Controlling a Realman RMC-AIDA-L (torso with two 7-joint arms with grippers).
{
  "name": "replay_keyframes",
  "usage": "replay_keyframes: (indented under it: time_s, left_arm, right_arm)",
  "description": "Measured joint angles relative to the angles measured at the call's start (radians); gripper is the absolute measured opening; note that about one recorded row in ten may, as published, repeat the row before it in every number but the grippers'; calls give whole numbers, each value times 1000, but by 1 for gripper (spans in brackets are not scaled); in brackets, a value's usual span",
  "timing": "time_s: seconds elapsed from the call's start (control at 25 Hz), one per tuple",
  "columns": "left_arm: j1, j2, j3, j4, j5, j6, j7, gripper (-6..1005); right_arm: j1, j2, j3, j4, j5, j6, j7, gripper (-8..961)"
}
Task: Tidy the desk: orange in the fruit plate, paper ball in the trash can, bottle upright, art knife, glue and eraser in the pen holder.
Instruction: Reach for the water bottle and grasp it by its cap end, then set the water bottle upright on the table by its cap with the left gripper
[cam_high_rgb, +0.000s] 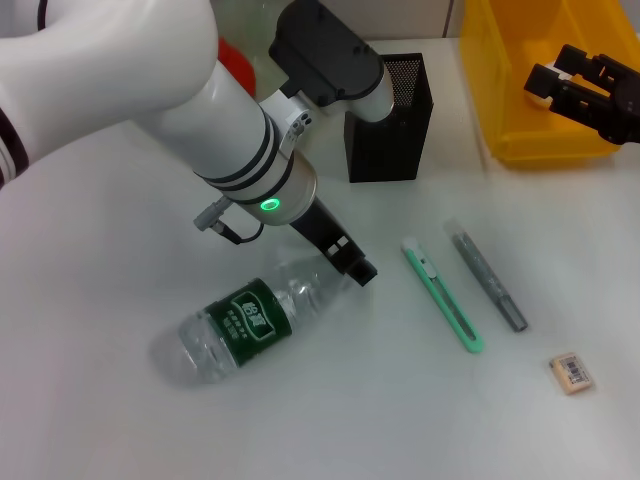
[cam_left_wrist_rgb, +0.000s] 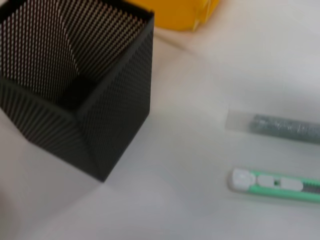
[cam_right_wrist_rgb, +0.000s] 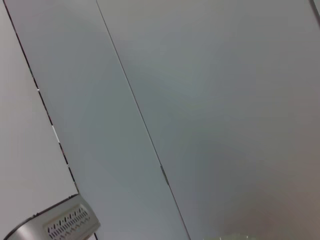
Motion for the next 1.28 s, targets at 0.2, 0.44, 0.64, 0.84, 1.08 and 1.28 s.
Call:
replay_keyframes:
  time_s: [0.2, 0.44, 0.64, 0.84, 1.08, 1.28]
  left_arm:
    - [-6, 0, -2, -7, 15, 32, -9, 730]
    - [-8, 0, -2, -4, 10, 30, -10, 727]
    - [-8, 0, -3, 0, -1, 15, -10, 725]
    - [-9, 0, 2, -6, -6, -5, -6, 723]
    - [-9, 0, 7, -6, 1, 4, 4, 721]
    - [-8, 0, 7, -3, 0, 13, 18, 545]
  right_arm:
    - [0, 0, -4, 0, 0, 2, 0, 802]
    - [0, 0, -6, 0, 0, 4, 0, 802]
    - [-1, 0, -3, 0, 0, 4, 0, 802]
    - [-1, 0, -2, 12, -1, 5, 0, 802]
    - [0, 0, -4, 18, 0, 5, 0, 802]
    - [0, 0, -3, 19, 0, 5, 0, 802]
